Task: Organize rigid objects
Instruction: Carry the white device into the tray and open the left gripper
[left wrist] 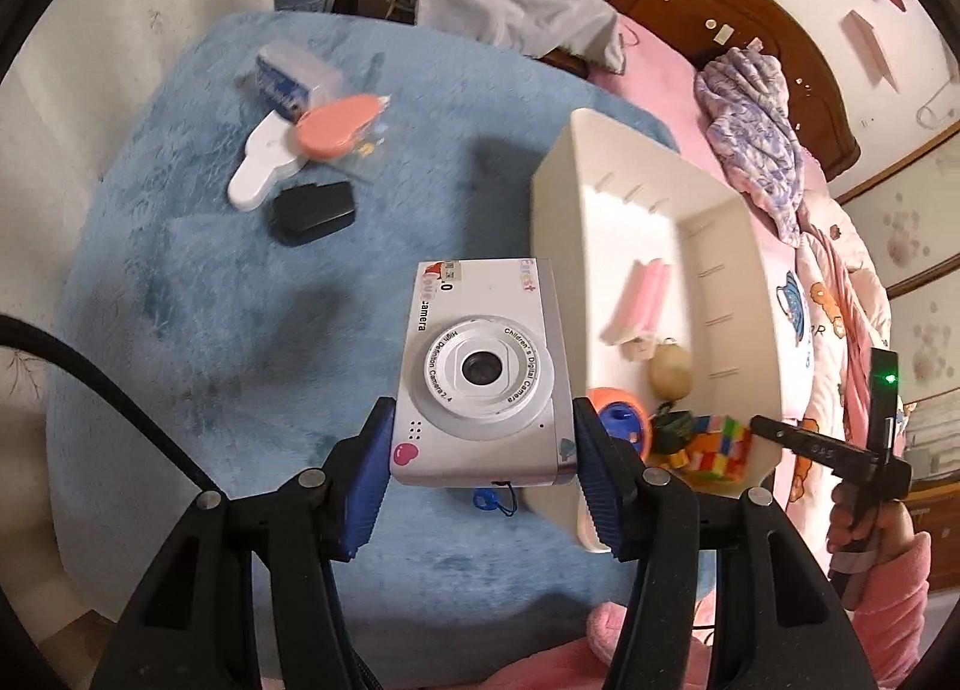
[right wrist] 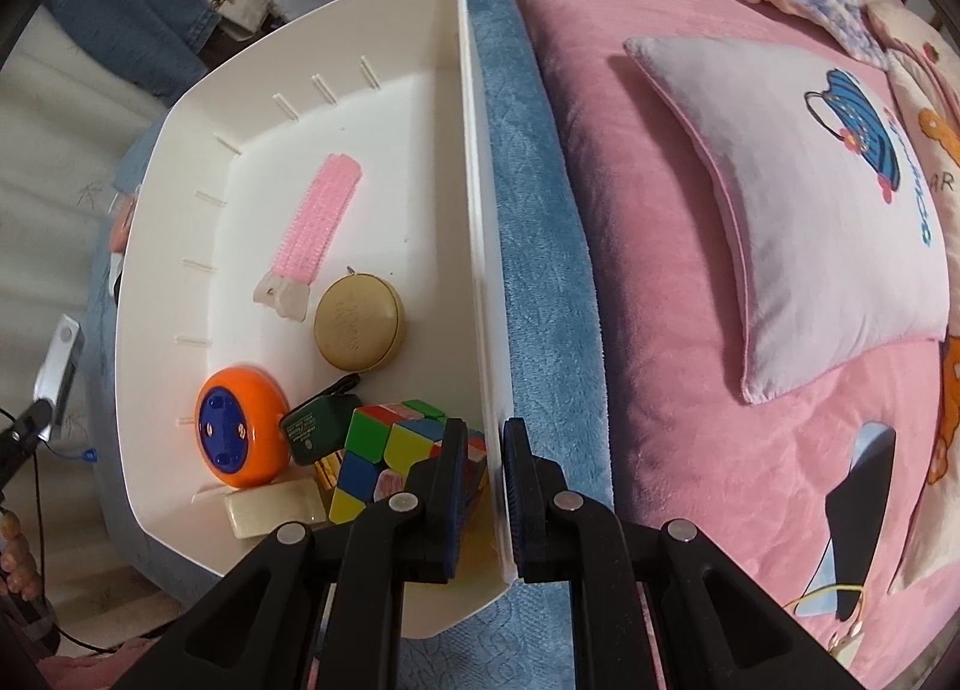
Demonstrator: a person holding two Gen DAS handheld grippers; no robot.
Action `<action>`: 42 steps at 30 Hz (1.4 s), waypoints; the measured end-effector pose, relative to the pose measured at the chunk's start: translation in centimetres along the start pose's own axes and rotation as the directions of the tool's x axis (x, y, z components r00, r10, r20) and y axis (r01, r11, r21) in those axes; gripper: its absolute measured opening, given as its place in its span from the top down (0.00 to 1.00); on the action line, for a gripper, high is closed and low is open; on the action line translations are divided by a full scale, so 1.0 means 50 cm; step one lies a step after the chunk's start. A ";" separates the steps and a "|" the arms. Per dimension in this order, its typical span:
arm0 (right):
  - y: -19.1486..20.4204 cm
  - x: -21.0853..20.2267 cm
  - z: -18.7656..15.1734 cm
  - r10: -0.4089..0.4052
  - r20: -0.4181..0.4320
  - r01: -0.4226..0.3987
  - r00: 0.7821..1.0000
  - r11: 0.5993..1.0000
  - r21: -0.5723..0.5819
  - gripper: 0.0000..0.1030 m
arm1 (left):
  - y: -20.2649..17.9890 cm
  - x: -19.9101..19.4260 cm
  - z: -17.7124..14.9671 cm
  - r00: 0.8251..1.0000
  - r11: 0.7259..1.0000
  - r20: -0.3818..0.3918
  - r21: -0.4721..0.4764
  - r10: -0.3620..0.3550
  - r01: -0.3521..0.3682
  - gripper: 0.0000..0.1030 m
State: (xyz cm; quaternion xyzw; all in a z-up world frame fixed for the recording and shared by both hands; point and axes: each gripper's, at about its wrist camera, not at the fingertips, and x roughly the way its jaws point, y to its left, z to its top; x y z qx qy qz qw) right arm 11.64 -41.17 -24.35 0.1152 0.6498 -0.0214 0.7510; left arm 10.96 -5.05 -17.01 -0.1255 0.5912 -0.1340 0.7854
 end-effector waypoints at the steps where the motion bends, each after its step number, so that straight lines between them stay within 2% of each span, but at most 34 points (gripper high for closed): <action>1: 0.000 0.000 0.000 0.002 -0.002 -0.002 1.000 1.000 -0.010 0.88 | -0.011 0.001 0.001 1.000 1.000 0.004 0.002 -0.001 0.001 0.42; 11: 0.008 0.003 0.003 -0.002 -0.021 0.001 1.000 0.997 -0.081 0.88 | -0.133 0.005 0.001 0.995 0.993 0.074 0.093 -0.072 0.065 0.42; 21: 0.013 0.004 0.004 -0.011 -0.031 0.006 0.999 0.991 -0.131 0.88 | -0.222 0.066 -0.003 0.991 0.984 0.071 0.149 -0.113 0.101 0.42; 28: 0.017 0.005 0.006 -0.017 -0.035 0.011 0.999 0.985 -0.172 0.88 | -0.261 0.120 -0.004 0.993 0.982 0.050 0.160 -0.107 0.097 0.42; 33: 0.022 0.003 0.011 -0.035 -0.040 0.025 0.999 0.976 -0.218 0.88 | -0.294 0.145 -0.008 0.996 0.974 0.036 0.212 -0.085 0.076 0.42; 40: 0.024 0.001 0.012 -0.049 -0.040 0.038 0.998 0.968 -0.246 0.88 | -0.323 0.154 -0.027 0.999 0.962 0.028 0.272 -0.041 0.032 0.41; 42: 0.024 0.001 0.013 -0.050 -0.040 0.039 0.998 0.968 -0.246 0.88 | -0.326 0.153 -0.027 0.998 0.964 0.026 0.264 -0.052 0.043 0.40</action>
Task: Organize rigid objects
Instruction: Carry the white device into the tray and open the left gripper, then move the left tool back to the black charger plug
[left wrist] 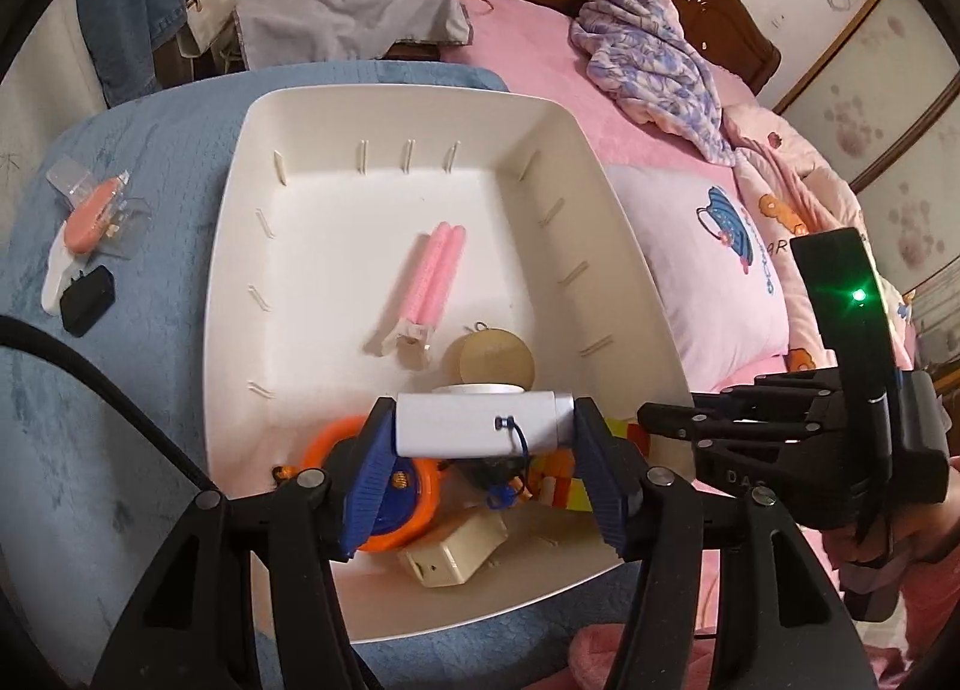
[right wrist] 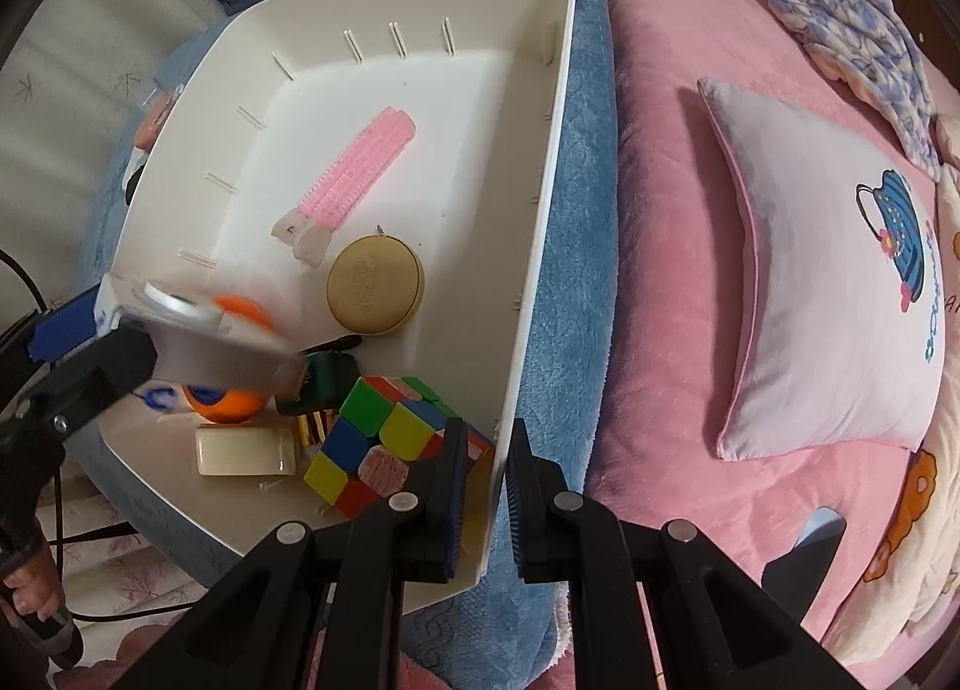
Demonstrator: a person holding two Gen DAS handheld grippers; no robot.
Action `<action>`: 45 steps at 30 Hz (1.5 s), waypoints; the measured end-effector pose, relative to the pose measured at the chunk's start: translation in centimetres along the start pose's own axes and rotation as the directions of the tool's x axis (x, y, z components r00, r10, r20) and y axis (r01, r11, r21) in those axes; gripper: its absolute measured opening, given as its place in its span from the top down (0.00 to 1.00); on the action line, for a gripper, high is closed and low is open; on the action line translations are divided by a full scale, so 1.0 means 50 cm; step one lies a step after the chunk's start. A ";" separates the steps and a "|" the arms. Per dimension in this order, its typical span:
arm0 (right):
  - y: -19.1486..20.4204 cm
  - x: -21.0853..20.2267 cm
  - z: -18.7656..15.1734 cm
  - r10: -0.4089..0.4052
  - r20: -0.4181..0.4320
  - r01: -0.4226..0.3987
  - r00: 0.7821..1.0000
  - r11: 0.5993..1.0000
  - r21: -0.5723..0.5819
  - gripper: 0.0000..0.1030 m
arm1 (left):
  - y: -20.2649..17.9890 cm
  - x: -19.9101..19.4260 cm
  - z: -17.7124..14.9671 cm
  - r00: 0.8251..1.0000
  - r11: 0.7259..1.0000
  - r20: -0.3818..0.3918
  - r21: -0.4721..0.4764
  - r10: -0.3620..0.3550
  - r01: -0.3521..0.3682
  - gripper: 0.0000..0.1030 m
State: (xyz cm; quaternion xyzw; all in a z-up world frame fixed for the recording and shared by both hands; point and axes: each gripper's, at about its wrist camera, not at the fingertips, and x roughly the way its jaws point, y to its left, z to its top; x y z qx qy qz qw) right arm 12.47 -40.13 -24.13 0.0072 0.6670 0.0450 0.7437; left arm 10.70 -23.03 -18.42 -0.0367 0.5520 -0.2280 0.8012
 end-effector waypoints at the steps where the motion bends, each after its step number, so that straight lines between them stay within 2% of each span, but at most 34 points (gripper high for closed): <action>1: 0.000 0.000 0.000 -0.002 0.000 0.002 1.000 1.000 0.001 0.88 | -0.002 -0.002 0.002 1.000 1.000 0.007 -0.002 0.000 0.000 0.39; 3: 0.001 0.000 -0.001 -0.006 0.001 0.006 1.000 1.000 0.004 0.88 | -0.007 -0.017 0.007 0.999 1.000 0.035 0.016 -0.006 0.005 0.23; 4: 0.001 0.000 -0.001 -0.006 0.001 0.006 1.000 1.000 0.006 0.87 | -0.009 -0.022 0.010 0.999 1.000 0.047 0.025 -0.004 0.002 0.20; 6: 0.002 -0.002 0.000 -0.007 0.001 0.007 1.000 1.000 0.010 0.87 | -0.013 -0.036 0.015 0.996 0.999 0.085 0.049 0.008 -0.012 0.19; 10: 0.004 -0.003 0.001 -0.019 -0.002 0.019 1.000 1.000 0.018 0.87 | -0.007 -0.049 0.029 0.995 0.996 0.095 0.076 0.033 -0.040 0.19; 17: 0.004 -0.002 0.003 -0.027 -0.010 0.027 1.000 0.998 0.060 0.87 | 0.044 -0.071 0.036 0.992 0.996 0.106 0.052 0.073 -0.079 0.19; 24: 0.000 0.003 0.007 -0.045 -0.021 0.048 0.999 0.992 0.120 0.88 | 0.148 -0.089 0.046 0.991 0.993 0.069 -0.033 0.113 -0.111 0.19; 28: 0.000 0.005 0.011 -0.061 -0.030 0.065 0.998 0.985 0.157 0.88 | 0.226 -0.089 0.055 0.990 0.984 0.033 -0.117 0.136 -0.132 0.19; 38: 0.004 0.013 0.020 -0.119 -0.076 0.134 0.990 0.961 0.243 0.88 | 0.400 -0.070 0.087 0.981 0.947 -0.034 -0.256 0.193 -0.195 0.19; 45: 0.011 0.016 0.028 -0.171 -0.113 0.196 0.979 0.941 0.275 0.88 | 0.501 -0.024 0.105 0.979 0.910 -0.081 -0.361 0.189 -0.205 0.19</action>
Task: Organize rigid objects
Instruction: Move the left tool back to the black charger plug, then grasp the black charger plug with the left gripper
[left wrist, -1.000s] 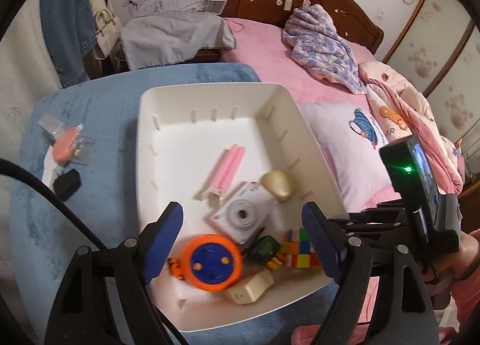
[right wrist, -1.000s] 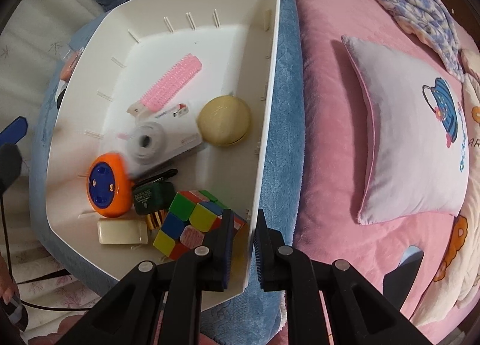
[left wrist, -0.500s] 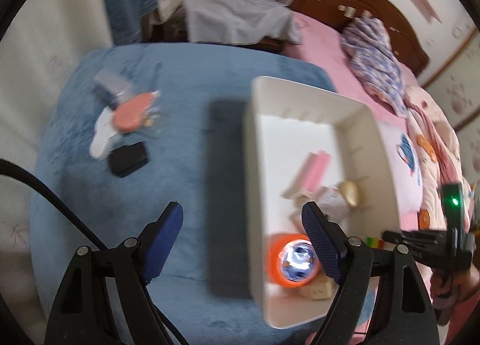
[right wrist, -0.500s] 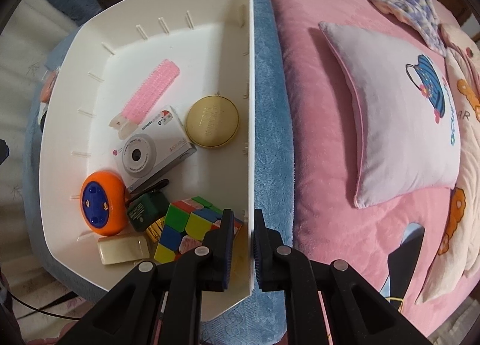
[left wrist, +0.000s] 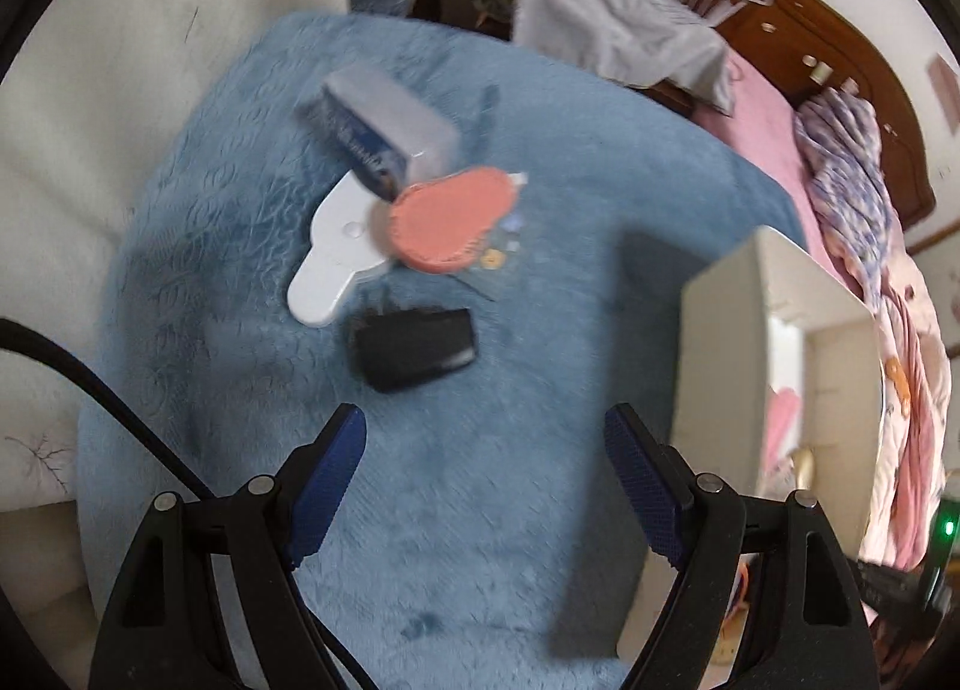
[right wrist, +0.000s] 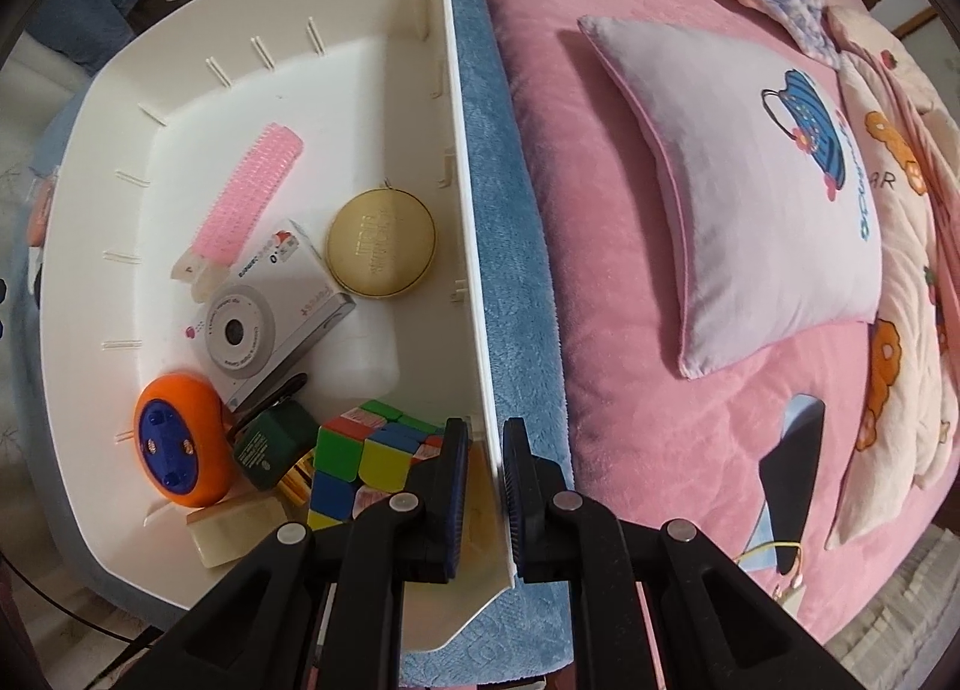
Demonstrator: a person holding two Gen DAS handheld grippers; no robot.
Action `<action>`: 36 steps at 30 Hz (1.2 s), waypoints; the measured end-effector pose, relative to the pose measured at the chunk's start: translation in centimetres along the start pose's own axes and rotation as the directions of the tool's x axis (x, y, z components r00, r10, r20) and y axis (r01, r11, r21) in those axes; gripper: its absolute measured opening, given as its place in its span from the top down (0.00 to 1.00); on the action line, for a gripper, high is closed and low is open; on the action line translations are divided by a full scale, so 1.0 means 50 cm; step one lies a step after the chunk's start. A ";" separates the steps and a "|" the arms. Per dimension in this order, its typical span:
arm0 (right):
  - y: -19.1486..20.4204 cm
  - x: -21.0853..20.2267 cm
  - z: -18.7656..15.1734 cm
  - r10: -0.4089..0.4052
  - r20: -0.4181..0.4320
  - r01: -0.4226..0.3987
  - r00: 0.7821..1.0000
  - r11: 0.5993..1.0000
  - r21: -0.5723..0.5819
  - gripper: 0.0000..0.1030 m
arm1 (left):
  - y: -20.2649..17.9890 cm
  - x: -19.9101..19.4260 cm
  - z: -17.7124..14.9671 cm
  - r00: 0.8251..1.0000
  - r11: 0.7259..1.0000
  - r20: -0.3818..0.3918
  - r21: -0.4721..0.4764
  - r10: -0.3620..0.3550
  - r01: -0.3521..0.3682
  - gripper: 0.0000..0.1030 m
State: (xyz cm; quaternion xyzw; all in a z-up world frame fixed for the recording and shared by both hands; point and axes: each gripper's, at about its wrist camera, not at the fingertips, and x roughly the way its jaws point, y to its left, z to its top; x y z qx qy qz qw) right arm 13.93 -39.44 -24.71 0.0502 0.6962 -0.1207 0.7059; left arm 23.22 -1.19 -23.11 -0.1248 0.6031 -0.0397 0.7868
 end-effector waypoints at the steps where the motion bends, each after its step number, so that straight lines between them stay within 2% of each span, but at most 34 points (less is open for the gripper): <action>1: 0.001 0.000 0.000 -0.009 -0.001 0.009 1.000 1.000 0.008 0.88 | 0.010 0.012 0.007 1.000 1.000 -0.010 -0.024 -0.002 0.001 0.19; 6: 0.005 -0.001 0.001 -0.032 -0.011 0.033 0.999 0.999 0.023 0.88 | 0.035 0.054 0.031 0.998 0.996 -0.052 -0.087 0.019 -0.023 0.19; 11: 0.007 0.002 0.006 -0.039 -0.027 0.040 0.999 0.999 0.023 0.88 | 0.041 0.095 0.048 0.992 0.992 -0.108 -0.103 0.060 -0.071 0.19; 18: 0.004 0.005 0.009 -0.038 -0.041 0.039 0.998 0.999 0.031 0.88 | 0.035 0.133 0.059 0.983 0.990 -0.162 -0.098 0.087 -0.104 0.19; 22: 0.003 0.006 0.010 -0.037 -0.046 0.038 0.998 0.999 0.035 0.88 | 0.041 0.153 0.062 0.976 0.984 -0.197 -0.132 0.094 -0.122 0.19; 29: 0.005 0.009 0.013 -0.036 -0.054 0.038 0.998 0.999 0.032 0.88 | 0.048 0.153 0.078 0.977 0.972 -0.188 -0.188 0.102 -0.138 0.20; 36: 0.002 0.009 0.014 -0.022 -0.058 0.024 0.998 0.999 0.028 0.88 | 0.050 0.151 0.092 0.973 0.964 -0.183 -0.196 0.143 -0.179 0.35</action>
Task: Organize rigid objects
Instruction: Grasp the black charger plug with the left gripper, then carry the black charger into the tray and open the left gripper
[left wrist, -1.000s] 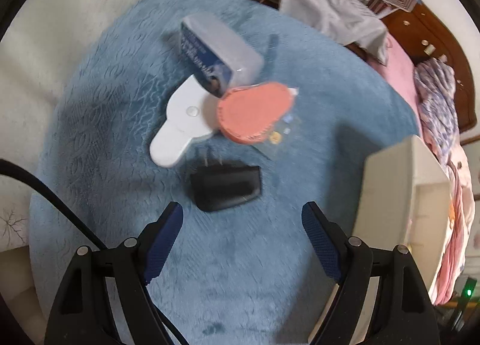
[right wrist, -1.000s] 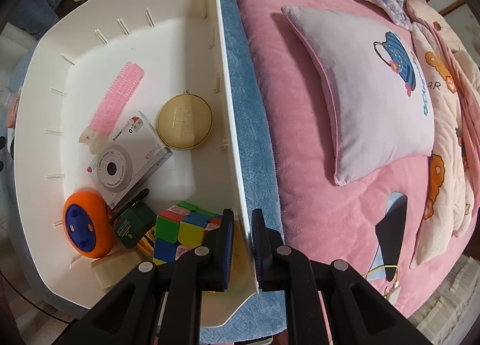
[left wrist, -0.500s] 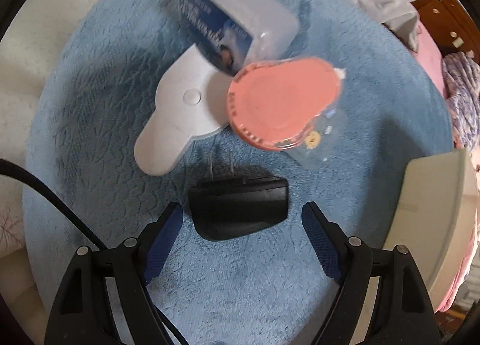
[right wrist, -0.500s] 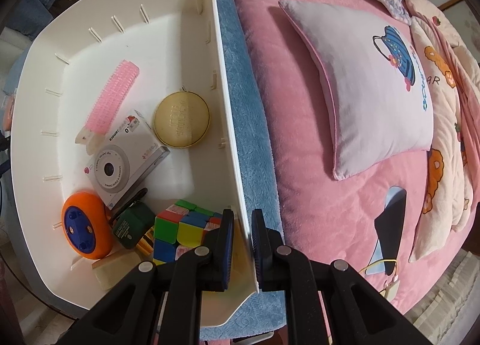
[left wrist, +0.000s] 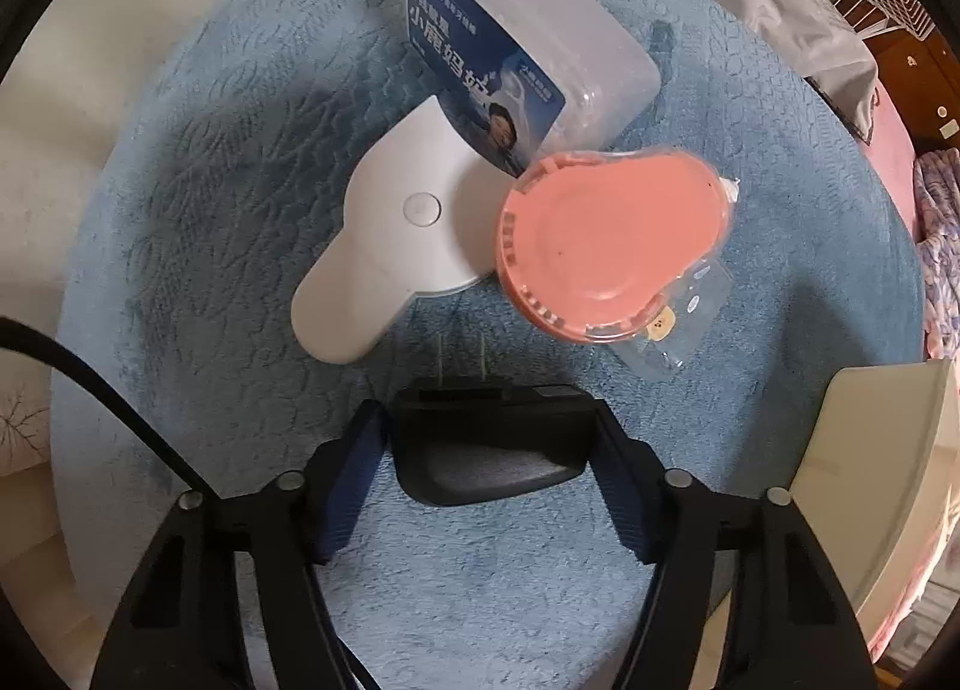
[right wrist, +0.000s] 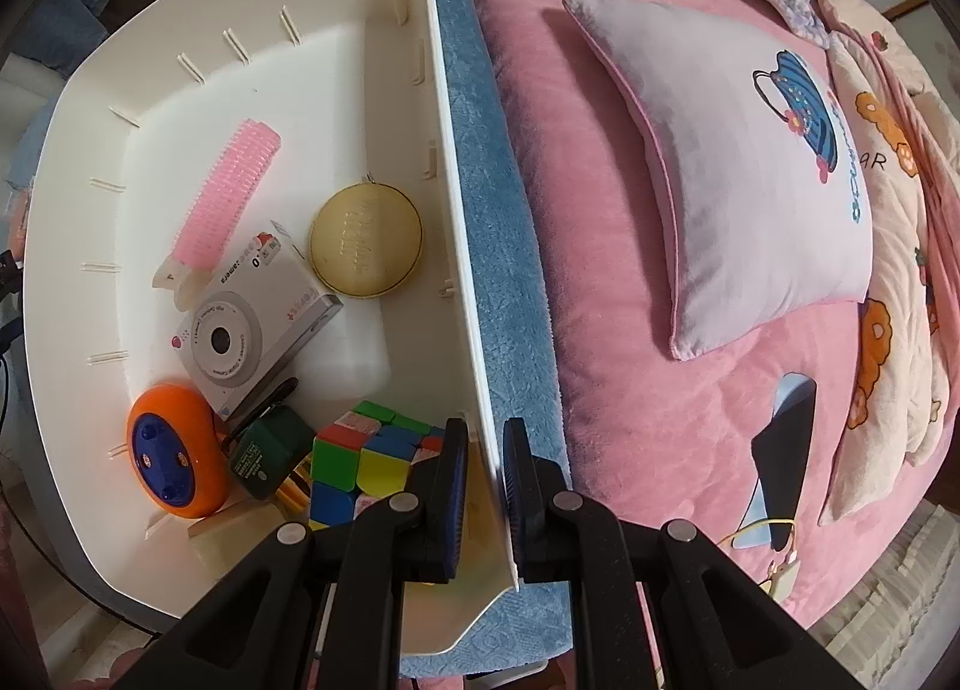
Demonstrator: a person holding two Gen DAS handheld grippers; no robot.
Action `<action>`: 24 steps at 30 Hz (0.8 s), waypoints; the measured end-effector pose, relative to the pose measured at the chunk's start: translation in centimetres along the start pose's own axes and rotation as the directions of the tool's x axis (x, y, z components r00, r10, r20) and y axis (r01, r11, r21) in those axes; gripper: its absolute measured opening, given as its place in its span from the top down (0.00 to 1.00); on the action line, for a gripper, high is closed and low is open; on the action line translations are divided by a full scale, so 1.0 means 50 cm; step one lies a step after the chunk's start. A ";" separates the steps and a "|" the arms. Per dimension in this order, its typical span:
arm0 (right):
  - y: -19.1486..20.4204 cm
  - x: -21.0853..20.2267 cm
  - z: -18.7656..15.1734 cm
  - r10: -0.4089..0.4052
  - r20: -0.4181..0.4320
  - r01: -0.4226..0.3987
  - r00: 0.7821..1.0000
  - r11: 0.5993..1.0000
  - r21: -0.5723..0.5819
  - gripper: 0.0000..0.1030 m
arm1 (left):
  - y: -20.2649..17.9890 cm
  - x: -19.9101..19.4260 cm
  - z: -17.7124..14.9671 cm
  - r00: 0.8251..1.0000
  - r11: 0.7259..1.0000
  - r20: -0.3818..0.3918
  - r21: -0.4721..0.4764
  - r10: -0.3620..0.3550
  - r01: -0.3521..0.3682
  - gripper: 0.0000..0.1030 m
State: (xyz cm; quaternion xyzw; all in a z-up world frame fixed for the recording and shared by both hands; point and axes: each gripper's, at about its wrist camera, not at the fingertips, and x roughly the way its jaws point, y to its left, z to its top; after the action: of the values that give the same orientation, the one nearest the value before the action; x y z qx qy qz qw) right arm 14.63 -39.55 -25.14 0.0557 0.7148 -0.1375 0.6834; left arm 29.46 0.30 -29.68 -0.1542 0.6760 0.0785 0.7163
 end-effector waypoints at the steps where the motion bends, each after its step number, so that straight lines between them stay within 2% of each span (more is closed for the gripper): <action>1: 0.000 -0.001 0.001 0.002 0.000 -0.002 1.000 1.000 -0.001 0.88 | 0.001 -0.001 0.001 1.000 1.000 0.002 -0.001 0.002 -0.002 0.36; 11: -0.001 -0.003 0.002 0.023 0.007 -0.022 1.000 0.999 -0.023 0.88 | 0.022 -0.009 -0.025 1.000 1.000 -0.001 0.021 -0.004 0.004 0.36; 20: -0.004 -0.005 0.000 0.049 0.021 -0.048 0.999 0.998 -0.049 0.88 | 0.011 -0.011 -0.106 1.000 0.999 -0.013 0.051 0.005 -0.005 0.36; 24: -0.004 -0.007 -0.001 0.060 0.026 -0.059 0.998 0.996 -0.067 0.88 | 0.008 -0.018 -0.142 1.000 0.999 -0.020 0.039 -0.013 0.014 0.36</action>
State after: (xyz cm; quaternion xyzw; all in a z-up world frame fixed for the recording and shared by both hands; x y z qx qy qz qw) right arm 14.54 -39.68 -24.77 0.0523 0.7075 -0.0940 0.6985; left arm 22.57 -1.54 -29.11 -0.1454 0.6833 0.0588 0.7131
